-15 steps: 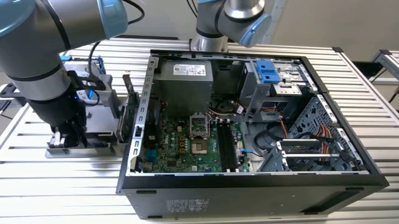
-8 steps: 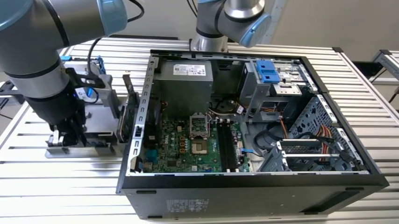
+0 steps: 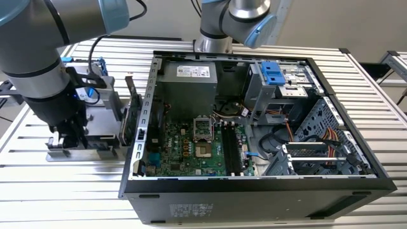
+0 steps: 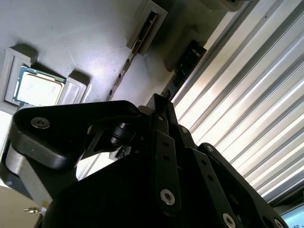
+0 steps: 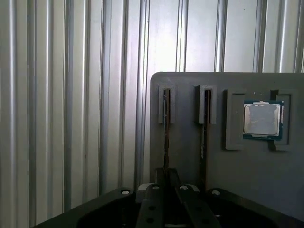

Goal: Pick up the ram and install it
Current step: 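Pick up the ram and move it above insertion slot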

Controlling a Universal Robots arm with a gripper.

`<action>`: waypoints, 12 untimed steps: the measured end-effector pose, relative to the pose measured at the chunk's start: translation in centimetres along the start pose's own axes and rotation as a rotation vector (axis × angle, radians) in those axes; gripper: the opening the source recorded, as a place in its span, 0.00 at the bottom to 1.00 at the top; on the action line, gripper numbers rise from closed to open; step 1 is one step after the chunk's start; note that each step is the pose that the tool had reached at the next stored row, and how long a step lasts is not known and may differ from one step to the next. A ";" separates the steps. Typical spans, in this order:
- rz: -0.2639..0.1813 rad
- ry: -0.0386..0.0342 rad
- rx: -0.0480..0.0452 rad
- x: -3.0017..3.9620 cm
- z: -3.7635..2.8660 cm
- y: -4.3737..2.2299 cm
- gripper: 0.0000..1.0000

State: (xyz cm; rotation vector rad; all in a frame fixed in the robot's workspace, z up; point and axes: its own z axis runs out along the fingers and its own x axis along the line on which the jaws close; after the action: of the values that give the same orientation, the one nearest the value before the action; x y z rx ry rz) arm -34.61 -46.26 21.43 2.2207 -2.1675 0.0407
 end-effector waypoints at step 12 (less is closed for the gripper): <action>0.000 0.0000 0.0001 0.03 -0.84 0.01 0.00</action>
State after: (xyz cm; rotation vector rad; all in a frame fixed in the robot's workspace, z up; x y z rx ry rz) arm -34.62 -46.25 22.27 2.2206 -2.1678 0.0408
